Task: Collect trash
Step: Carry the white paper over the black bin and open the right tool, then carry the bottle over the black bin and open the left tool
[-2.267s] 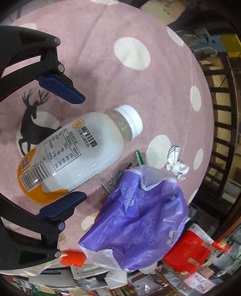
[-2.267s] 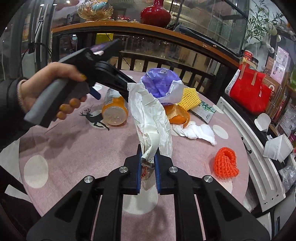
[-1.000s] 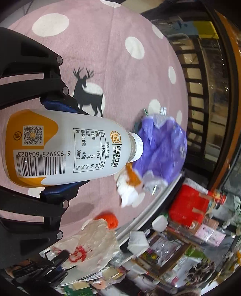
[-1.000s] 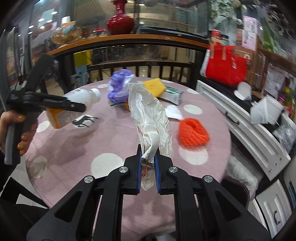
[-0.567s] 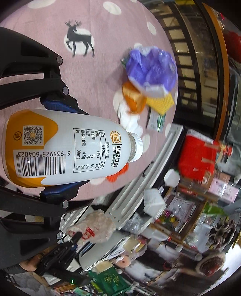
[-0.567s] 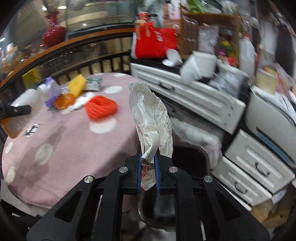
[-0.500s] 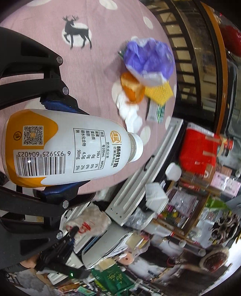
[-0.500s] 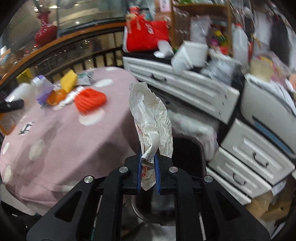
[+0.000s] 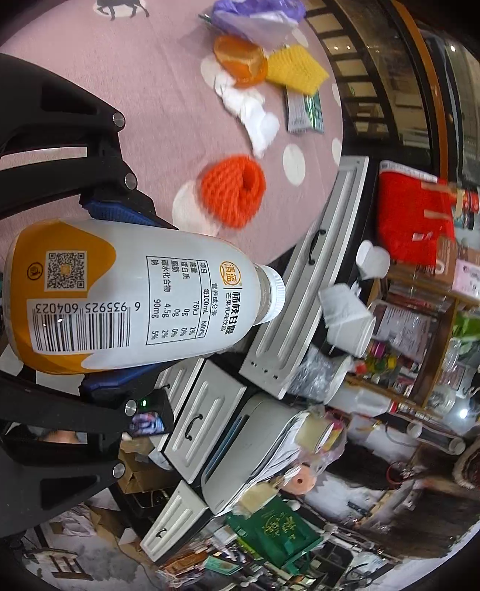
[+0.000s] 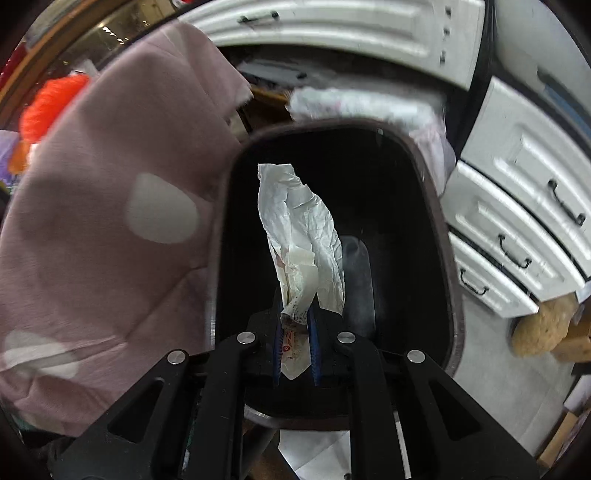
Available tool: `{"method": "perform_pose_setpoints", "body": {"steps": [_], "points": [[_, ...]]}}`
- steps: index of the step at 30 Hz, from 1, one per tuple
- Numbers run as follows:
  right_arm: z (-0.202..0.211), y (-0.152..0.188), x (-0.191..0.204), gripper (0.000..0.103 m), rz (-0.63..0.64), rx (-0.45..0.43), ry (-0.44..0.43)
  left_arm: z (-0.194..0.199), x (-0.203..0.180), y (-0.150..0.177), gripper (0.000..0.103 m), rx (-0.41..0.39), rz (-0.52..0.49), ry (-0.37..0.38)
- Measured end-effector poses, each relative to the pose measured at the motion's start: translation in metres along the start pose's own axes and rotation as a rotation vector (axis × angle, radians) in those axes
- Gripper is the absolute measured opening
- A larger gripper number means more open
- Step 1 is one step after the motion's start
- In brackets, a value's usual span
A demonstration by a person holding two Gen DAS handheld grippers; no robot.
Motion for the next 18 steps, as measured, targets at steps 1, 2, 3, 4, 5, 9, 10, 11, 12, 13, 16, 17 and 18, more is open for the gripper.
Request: {"method": "perform_pose_setpoints", "body": {"steps": [1,2,3,4,5,9,10,11,12,13,16,17,18], "points": [[-0.005,0.002,-0.001,0.014,-0.007,0.015,0.000,-0.004,-0.005,0.001,0.060,0.007,-0.007,0.006],[-0.009,0.006,-0.004,0.019,-0.019,0.023,-0.003,-0.008,-0.009,0.002,0.060,0.014,-0.014,0.011],[-0.011,0.008,-0.005,0.024,-0.035,0.033,-0.011,-0.012,-0.013,0.004,0.061,0.023,-0.021,0.016],[-0.011,0.011,-0.007,0.037,-0.044,0.036,-0.018,-0.016,-0.017,0.005,0.061,0.031,-0.029,0.019],[-0.010,0.012,-0.008,0.053,-0.052,0.032,-0.021,-0.020,-0.019,0.006,0.061,0.037,-0.034,0.020],[0.010,0.011,-0.016,0.063,-0.070,-0.022,-0.020,-0.036,-0.028,0.010,0.060,0.074,-0.038,0.041],[0.016,0.010,-0.018,0.063,-0.079,-0.037,-0.022,-0.039,-0.030,0.010,0.060,0.078,-0.041,0.042],[0.023,0.009,-0.021,0.064,-0.086,-0.054,-0.019,-0.042,-0.032,0.010,0.060,0.080,-0.046,0.045],[0.032,0.006,-0.025,0.065,-0.092,-0.078,-0.010,-0.045,-0.035,0.010,0.061,0.082,-0.051,0.048],[0.039,0.004,-0.029,0.066,-0.099,-0.101,0.000,-0.048,-0.039,0.009,0.060,0.085,-0.058,0.055],[0.066,-0.003,-0.046,0.069,-0.134,-0.174,0.028,-0.060,-0.051,0.011,0.060,0.099,-0.083,0.073],[0.075,-0.004,-0.051,0.069,-0.146,-0.196,0.037,-0.065,-0.056,0.011,0.060,0.109,-0.093,0.079],[0.083,-0.004,-0.057,0.069,-0.158,-0.217,0.048,-0.072,-0.061,0.013,0.061,0.123,-0.104,0.085]]}}
Point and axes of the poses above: each gripper's, at about its wrist camera, not at the fingertips, and z roughly against the way its jaws point, x to its left, y to its underside, the point moved 7 cm from there along -z, roughly the way its jaws point, and after that the axes turned 5 degrees about y, right-handed, at the moved point
